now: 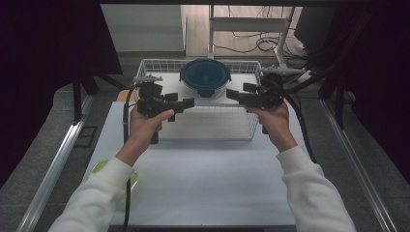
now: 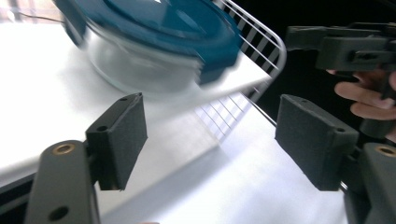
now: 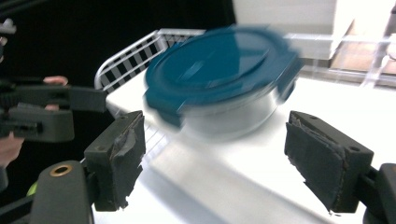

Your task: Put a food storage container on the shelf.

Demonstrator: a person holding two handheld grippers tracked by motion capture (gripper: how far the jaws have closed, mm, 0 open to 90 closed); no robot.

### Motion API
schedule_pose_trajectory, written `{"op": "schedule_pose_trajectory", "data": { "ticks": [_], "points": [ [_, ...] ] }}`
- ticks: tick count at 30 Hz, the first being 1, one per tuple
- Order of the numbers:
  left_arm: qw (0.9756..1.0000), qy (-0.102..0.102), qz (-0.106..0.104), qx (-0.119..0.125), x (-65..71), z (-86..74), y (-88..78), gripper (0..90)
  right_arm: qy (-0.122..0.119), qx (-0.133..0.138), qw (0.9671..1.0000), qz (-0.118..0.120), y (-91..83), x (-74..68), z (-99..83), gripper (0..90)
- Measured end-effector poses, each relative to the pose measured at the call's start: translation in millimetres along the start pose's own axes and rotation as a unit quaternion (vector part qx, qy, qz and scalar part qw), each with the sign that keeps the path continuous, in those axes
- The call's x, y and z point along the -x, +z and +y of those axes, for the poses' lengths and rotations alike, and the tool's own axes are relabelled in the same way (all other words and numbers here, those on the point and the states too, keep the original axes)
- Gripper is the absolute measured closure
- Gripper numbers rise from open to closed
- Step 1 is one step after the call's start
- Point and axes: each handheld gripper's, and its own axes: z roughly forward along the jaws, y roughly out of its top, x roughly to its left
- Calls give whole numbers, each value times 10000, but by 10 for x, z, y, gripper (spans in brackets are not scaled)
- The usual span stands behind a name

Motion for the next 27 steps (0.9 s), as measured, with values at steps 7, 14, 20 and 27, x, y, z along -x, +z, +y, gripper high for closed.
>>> {"op": "schedule_pose_trajectory", "data": {
  "ticks": [7, 14, 20, 27],
  "points": [
    [9987, 420, -92, -286, 176, -461, -171, 257, -153, -99, 9992, 364, -195, -151, -339, 248],
    [9974, 402, -64, -596, 177, -969, -217, 255, -445, -252, 9974, 501, -369, -271, -668, 283],
    [9943, 541, 44, -919, 197, -1295, -261, 255, -386, -639, 9958, 538, -447, -281, -1014, 292],
    [9906, 621, 32, -1218, 256, -1535, -246, 256, -352, -1107, 9920, 489, -372, -316, -1483, 291]
  ]
}}
